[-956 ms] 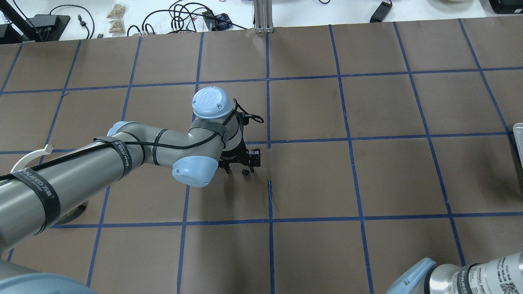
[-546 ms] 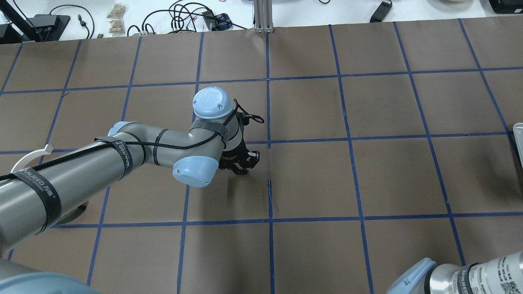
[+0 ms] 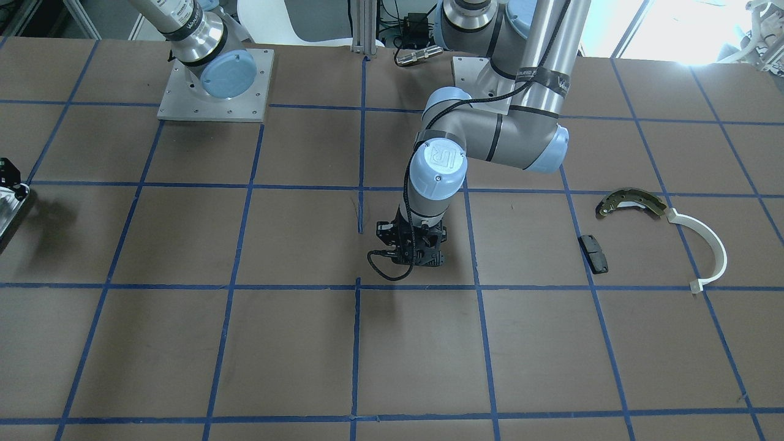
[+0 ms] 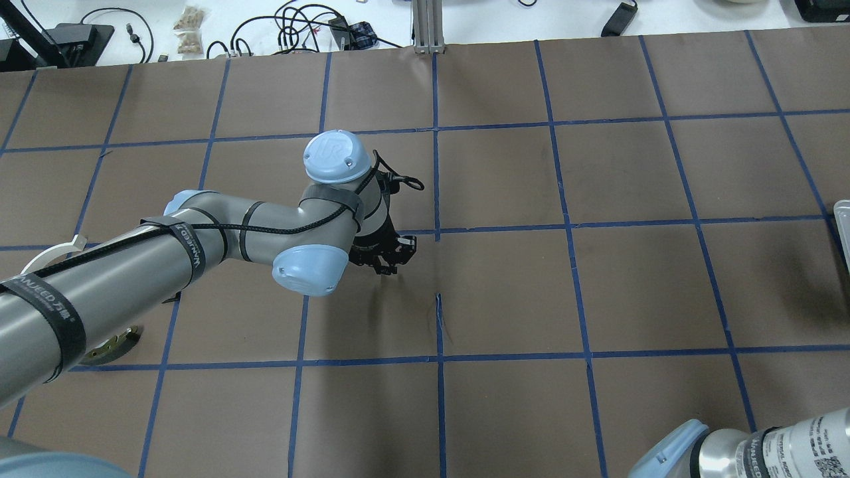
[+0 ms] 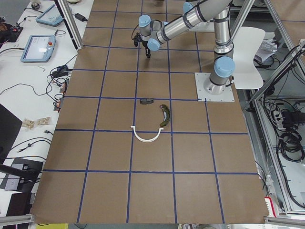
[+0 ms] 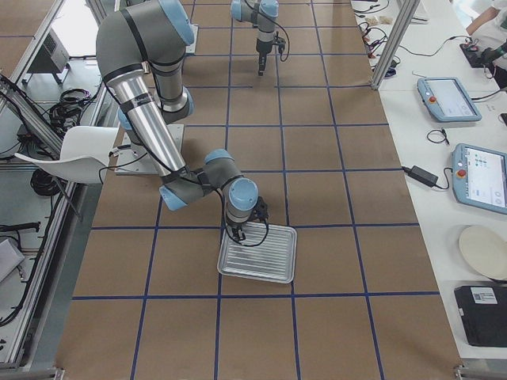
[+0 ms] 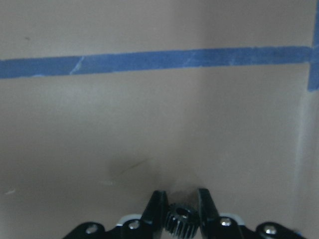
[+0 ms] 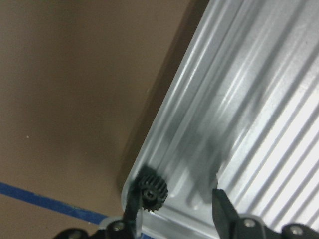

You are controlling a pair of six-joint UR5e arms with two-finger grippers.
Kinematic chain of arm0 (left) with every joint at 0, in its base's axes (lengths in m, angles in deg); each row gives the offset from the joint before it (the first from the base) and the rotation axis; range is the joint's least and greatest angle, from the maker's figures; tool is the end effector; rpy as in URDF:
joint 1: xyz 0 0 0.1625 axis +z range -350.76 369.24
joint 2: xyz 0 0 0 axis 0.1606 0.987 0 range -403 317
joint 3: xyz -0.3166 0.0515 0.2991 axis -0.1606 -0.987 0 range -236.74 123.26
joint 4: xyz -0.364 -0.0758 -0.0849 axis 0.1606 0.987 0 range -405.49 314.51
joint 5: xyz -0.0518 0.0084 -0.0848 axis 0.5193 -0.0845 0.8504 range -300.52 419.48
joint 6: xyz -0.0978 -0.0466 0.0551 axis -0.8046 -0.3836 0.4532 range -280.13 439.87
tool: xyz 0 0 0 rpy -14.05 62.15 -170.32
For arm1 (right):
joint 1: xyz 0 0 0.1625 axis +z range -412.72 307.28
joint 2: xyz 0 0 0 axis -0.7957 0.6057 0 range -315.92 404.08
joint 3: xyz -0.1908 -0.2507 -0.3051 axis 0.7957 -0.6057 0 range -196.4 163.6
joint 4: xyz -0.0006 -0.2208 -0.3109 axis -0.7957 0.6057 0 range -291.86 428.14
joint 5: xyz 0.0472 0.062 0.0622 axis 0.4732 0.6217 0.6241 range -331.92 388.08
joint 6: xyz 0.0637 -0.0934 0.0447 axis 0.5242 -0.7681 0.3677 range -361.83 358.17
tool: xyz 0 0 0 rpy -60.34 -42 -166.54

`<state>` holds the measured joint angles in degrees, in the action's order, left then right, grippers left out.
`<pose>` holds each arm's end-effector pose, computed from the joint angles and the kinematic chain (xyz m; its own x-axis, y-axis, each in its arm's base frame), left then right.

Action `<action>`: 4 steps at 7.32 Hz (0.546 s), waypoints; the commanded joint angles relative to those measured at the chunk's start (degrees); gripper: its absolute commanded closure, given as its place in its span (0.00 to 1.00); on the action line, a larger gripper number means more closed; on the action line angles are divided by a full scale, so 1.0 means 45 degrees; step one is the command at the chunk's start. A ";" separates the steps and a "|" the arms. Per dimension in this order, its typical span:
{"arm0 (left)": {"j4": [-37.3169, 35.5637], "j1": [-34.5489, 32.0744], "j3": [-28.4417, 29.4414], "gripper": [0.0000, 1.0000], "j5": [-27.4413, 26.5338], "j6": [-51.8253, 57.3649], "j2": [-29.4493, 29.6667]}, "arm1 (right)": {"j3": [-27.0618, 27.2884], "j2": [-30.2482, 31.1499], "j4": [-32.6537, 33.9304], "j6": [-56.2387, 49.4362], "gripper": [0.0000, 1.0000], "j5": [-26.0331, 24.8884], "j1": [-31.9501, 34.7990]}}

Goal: Place bearing gear from tray to pile

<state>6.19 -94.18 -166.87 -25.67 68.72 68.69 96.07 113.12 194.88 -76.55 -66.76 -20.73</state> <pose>-0.2605 -0.4730 0.2048 -0.9969 0.0343 0.0711 0.0397 0.9963 0.0760 -0.3600 -0.3699 0.1945 -0.9539 -0.2862 -0.0903 -0.2952 0.9489 0.1113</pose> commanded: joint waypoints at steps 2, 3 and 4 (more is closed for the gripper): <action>0.4437 0.2231 0.2412 1.00 -0.0159 0.2585 -0.0638 | 0.0026 -0.0010 0.0001 0.0060 0.44 0.0020 0.0000; 0.5730 0.3516 0.3156 1.00 -0.0585 0.3834 -0.0892 | 0.0007 -0.0010 0.0001 0.0099 0.45 0.0020 0.0000; 0.6265 0.5037 0.3627 1.00 -0.1131 0.5548 -0.0914 | 0.0026 -0.0010 0.0001 0.0467 0.53 -0.0019 0.0000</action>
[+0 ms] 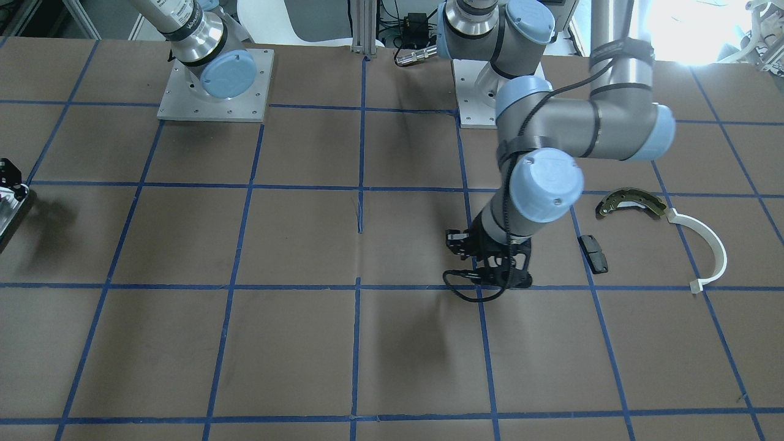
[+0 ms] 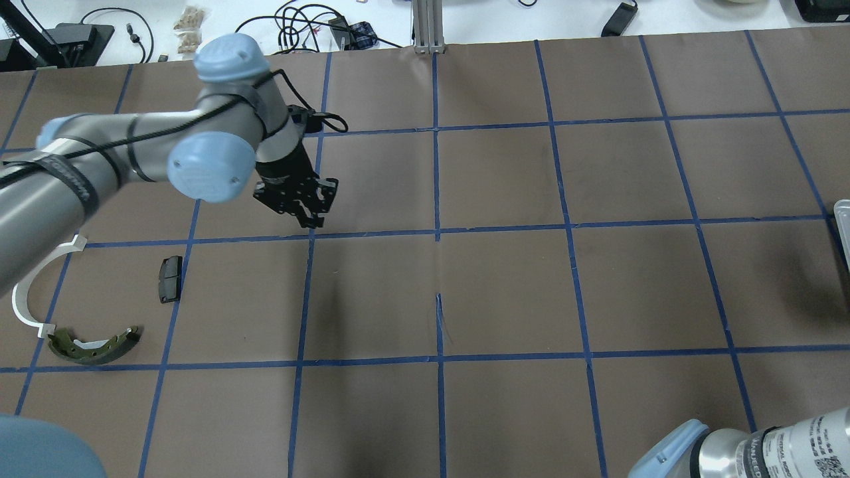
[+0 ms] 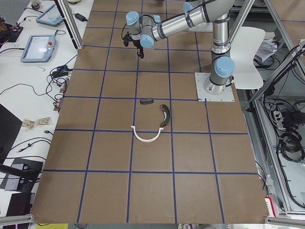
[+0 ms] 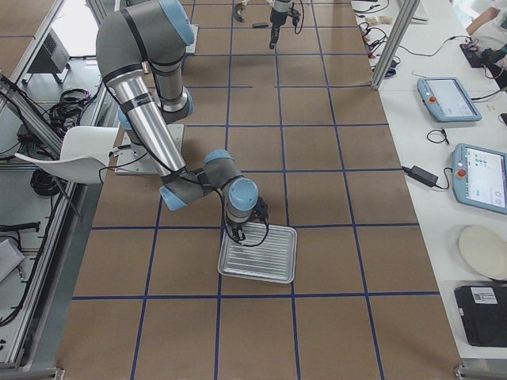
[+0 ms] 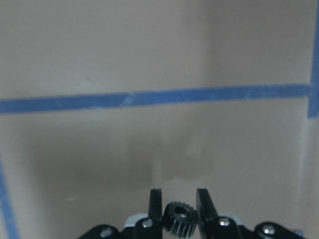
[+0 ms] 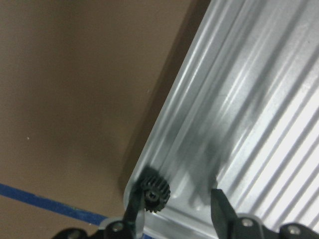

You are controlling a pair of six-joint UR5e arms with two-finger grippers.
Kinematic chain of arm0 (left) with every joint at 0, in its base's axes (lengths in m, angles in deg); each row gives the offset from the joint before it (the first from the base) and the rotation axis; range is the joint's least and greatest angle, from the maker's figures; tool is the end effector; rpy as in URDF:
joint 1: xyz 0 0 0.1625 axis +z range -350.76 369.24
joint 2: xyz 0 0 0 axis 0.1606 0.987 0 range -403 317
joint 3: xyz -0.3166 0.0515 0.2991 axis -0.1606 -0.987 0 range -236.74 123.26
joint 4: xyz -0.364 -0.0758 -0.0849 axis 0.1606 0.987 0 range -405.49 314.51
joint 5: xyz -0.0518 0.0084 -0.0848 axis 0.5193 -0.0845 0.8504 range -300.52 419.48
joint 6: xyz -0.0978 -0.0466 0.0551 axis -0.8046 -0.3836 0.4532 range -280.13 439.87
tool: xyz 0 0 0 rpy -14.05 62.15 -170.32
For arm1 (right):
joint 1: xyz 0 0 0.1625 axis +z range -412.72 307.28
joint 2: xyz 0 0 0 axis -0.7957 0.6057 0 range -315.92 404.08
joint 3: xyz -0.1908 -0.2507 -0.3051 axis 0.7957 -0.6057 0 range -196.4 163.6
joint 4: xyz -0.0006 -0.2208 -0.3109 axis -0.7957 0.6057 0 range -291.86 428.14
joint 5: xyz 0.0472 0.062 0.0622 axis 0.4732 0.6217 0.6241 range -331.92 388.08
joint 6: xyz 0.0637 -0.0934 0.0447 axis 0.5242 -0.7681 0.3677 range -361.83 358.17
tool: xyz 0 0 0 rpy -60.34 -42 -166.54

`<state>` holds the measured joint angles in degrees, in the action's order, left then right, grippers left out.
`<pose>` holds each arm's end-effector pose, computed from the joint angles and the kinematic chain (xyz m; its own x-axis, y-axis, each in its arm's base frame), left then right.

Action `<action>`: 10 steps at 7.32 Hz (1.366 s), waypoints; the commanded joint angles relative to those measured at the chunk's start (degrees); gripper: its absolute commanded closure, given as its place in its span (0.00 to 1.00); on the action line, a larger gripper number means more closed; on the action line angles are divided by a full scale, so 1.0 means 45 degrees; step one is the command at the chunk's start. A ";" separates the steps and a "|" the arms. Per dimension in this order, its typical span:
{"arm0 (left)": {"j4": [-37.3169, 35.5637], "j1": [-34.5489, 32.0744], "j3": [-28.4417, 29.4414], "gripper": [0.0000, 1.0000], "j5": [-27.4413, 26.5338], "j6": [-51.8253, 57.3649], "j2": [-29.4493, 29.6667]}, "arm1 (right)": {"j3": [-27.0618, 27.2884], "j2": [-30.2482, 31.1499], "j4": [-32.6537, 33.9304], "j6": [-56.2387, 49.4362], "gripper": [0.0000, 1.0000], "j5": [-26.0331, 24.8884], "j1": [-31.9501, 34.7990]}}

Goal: Place bearing gear from tray to pile

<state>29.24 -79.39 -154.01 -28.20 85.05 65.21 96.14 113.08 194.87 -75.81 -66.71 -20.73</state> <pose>-0.1254 -0.5394 0.2882 -0.9968 0.0579 0.0558 0.0668 0.9827 0.1727 -0.3595 -0.3697 0.1937 -0.9575 -0.2738 -0.0911 -0.2830 0.9525 0.1122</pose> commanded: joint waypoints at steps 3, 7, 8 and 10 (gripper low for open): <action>0.0895 0.4572 0.0734 1.00 -0.1549 0.5204 0.0015 | -0.0027 0.0000 0.0001 0.0346 0.70 -0.0010 0.0000; -0.1836 0.7252 -0.0180 1.00 -0.2195 0.9549 0.0855 | -0.0047 0.0000 -0.0037 0.0326 0.78 -0.0010 0.0000; -0.2014 0.7294 -0.0647 1.00 -0.2175 0.9572 0.0876 | -0.0066 0.0019 -0.0038 0.0345 0.79 -0.0010 0.0000; -0.3294 0.7294 -0.1644 1.00 -0.2156 0.9590 0.1070 | -0.0066 0.0038 -0.0038 0.0346 0.81 -0.0030 0.0000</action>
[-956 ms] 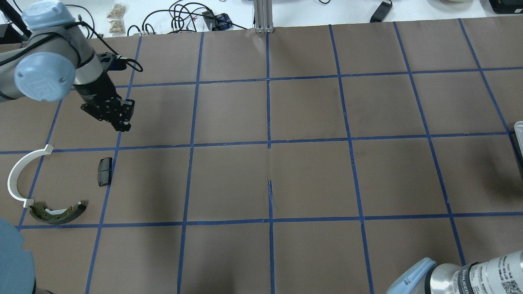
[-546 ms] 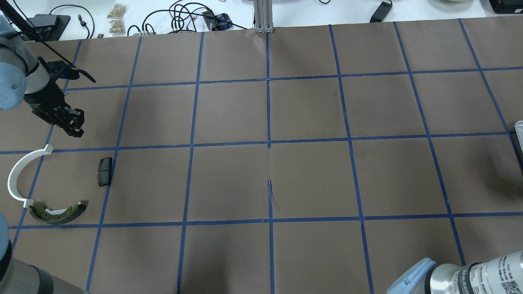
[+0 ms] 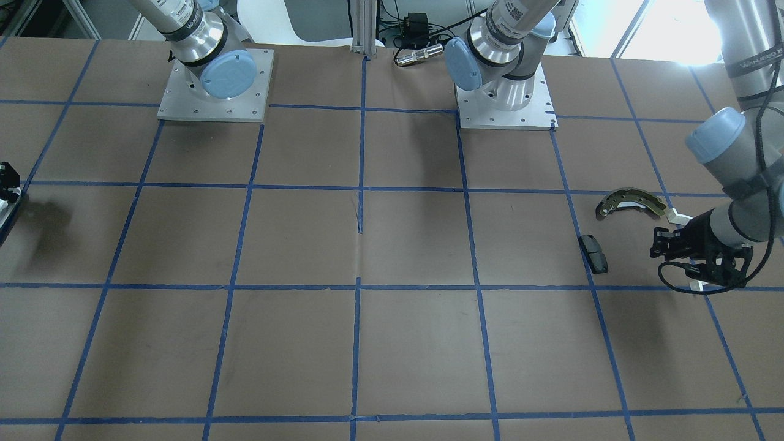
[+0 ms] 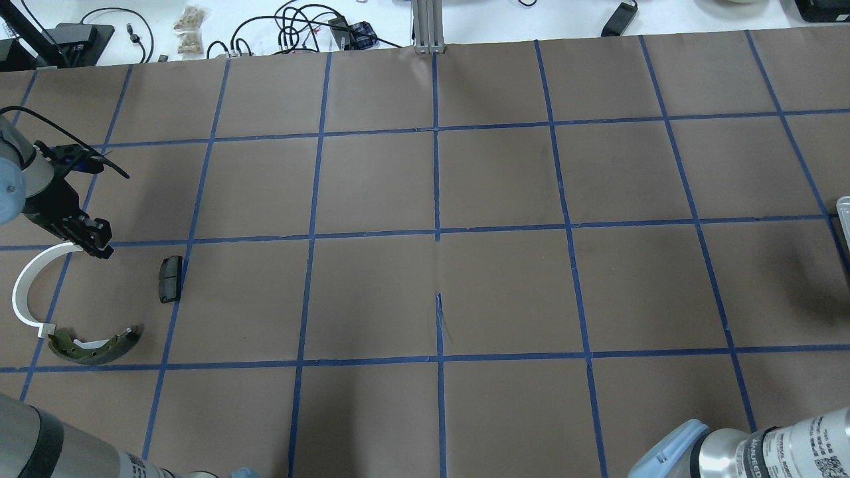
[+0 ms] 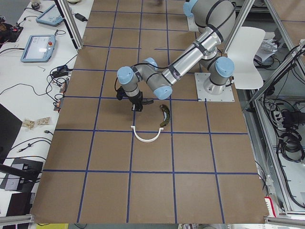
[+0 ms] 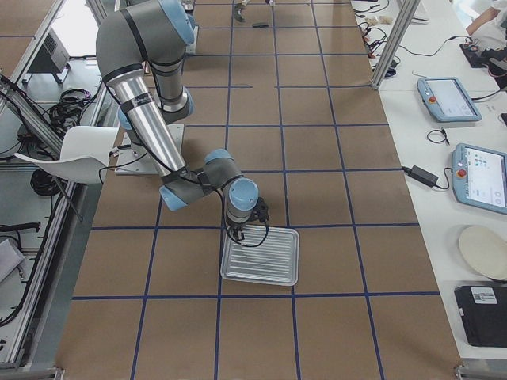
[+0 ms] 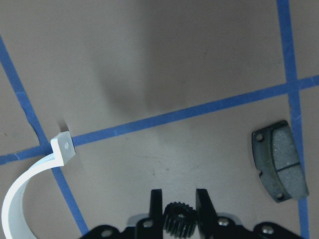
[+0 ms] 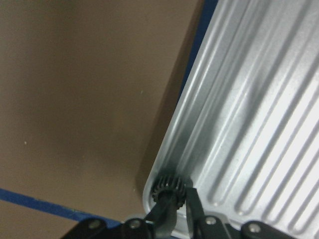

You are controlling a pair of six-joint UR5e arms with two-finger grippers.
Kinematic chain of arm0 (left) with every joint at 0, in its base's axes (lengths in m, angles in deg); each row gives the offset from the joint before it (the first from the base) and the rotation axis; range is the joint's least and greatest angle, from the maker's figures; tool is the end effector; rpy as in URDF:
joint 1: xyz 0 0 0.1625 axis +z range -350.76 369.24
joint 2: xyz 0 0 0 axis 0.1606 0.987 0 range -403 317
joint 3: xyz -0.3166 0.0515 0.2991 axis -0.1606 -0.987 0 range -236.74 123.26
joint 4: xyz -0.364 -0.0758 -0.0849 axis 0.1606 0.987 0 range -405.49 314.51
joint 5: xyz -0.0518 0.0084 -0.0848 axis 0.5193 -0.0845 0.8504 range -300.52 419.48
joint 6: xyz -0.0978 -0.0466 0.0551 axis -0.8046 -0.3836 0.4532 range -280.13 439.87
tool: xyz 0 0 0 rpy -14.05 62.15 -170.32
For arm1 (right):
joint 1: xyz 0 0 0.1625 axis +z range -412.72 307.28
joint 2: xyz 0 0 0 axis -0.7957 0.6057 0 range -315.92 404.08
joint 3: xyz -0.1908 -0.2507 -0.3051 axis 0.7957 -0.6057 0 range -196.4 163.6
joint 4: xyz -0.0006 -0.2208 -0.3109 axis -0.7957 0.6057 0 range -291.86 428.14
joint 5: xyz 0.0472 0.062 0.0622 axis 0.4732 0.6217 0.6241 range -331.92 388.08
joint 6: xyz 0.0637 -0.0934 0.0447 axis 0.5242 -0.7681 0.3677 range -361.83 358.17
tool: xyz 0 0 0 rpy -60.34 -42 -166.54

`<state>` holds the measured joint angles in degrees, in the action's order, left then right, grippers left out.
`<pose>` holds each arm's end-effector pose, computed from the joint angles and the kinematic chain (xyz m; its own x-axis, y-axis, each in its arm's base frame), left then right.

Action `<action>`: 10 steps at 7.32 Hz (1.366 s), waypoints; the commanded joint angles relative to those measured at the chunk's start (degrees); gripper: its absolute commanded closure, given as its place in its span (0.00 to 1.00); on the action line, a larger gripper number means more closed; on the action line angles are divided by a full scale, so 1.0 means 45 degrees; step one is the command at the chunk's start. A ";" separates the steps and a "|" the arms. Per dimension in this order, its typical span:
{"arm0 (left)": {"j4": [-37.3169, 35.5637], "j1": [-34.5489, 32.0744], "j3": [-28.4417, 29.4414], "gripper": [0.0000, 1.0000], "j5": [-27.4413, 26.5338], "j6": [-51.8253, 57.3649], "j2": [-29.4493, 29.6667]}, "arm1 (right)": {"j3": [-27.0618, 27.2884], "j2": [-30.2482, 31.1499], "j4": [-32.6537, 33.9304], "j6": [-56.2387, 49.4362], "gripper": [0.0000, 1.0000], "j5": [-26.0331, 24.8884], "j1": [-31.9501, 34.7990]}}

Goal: Place bearing gear from tray to pile

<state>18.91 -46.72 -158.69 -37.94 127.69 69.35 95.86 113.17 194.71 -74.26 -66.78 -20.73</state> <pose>0.2061 -0.5152 0.2326 -0.9691 0.2452 0.0264 0.2455 0.9494 0.1960 -0.3608 -0.3704 0.1960 -0.9651 -0.2481 -0.0842 -0.2567 0.9597 0.1147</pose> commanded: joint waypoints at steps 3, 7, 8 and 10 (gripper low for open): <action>-0.1166 0.0015 -0.0822 0.31 -0.0109 0.0097 0.0210 | -0.0004 0.0135 -0.0060 0.0002 0.84 -0.0055 0.0001; -0.0697 -0.0102 -0.0608 0.03 -0.0089 0.0077 -0.0122 | 0.0093 0.0583 -0.0275 0.0803 0.85 -0.0016 0.0176; -0.0677 -0.0257 -0.0511 0.03 -0.0089 0.0058 -0.0219 | 0.0113 0.0604 -0.0275 0.1190 0.86 -0.0035 0.0524; 0.0526 -0.0918 0.0499 0.03 0.0009 -0.0505 -0.0473 | 0.0249 0.1031 -0.1127 0.2859 0.87 0.0081 0.1713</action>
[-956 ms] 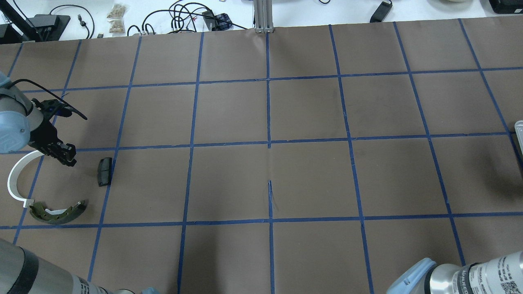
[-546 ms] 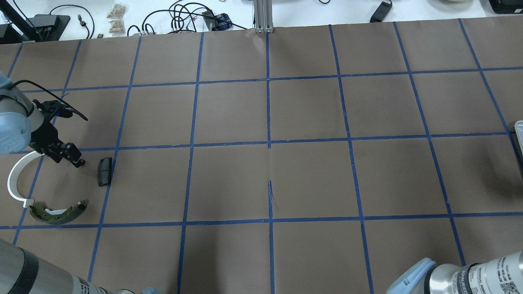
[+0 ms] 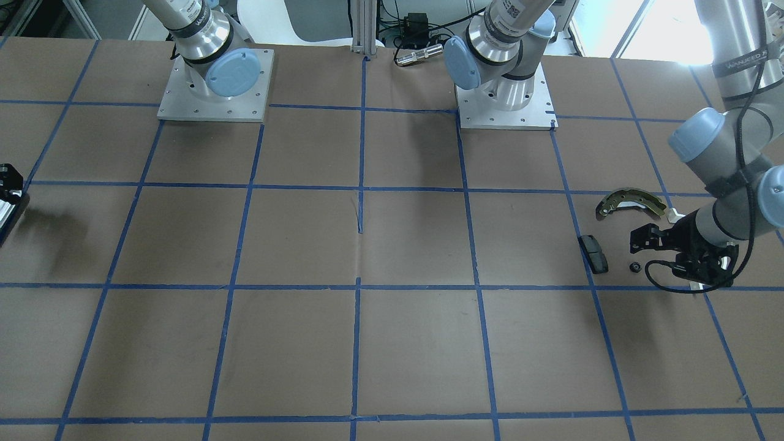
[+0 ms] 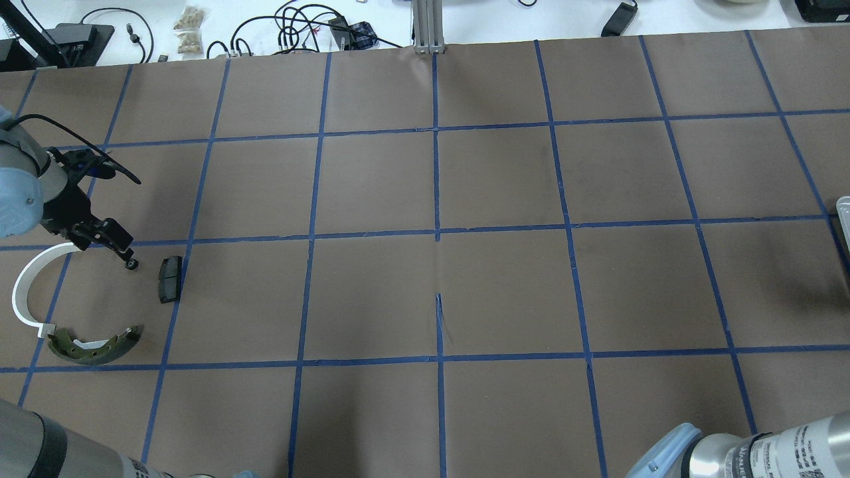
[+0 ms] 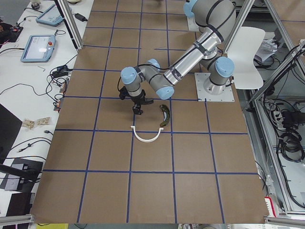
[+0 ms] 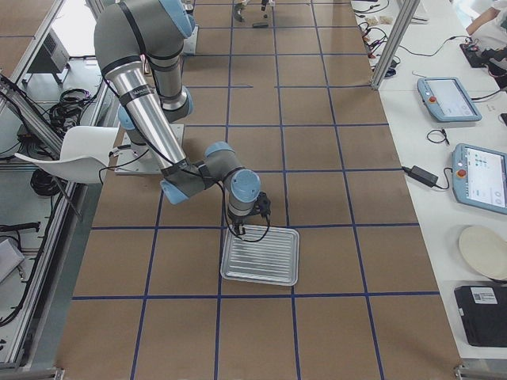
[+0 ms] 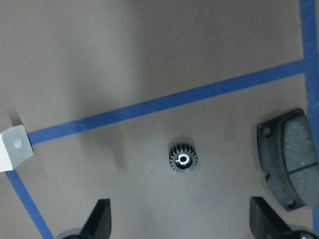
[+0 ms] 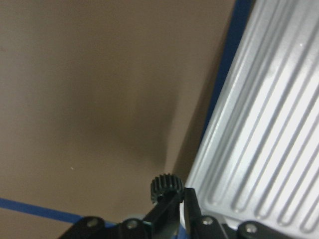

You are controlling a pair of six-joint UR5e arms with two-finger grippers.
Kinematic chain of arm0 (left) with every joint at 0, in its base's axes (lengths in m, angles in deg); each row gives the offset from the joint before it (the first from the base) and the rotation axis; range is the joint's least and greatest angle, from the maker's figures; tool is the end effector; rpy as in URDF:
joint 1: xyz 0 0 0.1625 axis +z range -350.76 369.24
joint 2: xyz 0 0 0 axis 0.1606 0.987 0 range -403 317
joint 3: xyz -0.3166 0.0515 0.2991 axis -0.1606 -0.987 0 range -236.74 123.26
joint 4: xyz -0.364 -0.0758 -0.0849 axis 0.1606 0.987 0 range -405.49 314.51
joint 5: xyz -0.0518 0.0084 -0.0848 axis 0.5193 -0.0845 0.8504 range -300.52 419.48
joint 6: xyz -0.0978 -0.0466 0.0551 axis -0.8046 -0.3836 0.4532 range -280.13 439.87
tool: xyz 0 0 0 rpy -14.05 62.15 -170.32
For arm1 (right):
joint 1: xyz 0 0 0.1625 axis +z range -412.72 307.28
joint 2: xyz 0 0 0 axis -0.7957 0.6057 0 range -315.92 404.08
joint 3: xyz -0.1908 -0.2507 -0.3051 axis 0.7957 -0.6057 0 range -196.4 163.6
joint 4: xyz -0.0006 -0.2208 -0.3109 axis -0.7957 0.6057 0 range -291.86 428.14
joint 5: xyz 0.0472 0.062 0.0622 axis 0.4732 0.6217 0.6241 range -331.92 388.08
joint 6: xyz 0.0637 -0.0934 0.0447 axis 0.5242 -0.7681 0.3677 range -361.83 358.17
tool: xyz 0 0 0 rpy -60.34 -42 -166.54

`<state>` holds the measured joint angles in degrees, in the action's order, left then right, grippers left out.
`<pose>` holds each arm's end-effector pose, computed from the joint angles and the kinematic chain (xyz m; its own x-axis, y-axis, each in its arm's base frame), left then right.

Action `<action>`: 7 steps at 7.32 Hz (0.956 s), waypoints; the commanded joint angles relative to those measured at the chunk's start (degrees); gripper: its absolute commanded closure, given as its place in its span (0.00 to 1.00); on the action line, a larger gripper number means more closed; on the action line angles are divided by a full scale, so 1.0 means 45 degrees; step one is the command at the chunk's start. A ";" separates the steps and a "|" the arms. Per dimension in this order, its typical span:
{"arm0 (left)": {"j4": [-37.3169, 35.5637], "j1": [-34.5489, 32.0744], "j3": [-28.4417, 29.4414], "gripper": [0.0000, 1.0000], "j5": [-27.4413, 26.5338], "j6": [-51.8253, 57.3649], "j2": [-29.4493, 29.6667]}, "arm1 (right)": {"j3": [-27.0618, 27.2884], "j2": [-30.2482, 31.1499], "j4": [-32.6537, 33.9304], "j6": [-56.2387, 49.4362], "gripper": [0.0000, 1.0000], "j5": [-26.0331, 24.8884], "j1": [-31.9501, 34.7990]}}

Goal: Place bearing gear from tray to pile

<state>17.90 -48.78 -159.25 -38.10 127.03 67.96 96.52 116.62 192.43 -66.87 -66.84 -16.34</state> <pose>0.1863 -0.5198 0.2435 -0.9630 0.2697 -0.0015 0.2652 0.9478 0.1771 -0.3217 -0.3896 0.2184 -0.9783 -0.1985 -0.0603 -0.2045 0.9712 0.1218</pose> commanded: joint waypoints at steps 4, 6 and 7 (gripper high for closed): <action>0.2652 -0.1342 0.1998 0.00 0.0805 -0.2194 -0.0613 | 0.0923 0.1654 -0.0843 0.7771 0.87 0.1129 0.6660; 0.2711 -0.2608 0.2018 0.00 0.1117 -0.4063 -0.0964 | 0.0904 0.1403 -0.0629 1.4285 0.87 0.1678 1.1323; 0.2731 -0.3117 0.1999 0.00 0.1505 -0.4886 -0.1101 | 0.0711 0.1246 -0.0396 1.7391 0.86 0.2143 1.3397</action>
<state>30.03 -59.68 -150.27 -33.01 110.15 63.86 100.33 123.05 189.58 -6.71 -59.31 31.31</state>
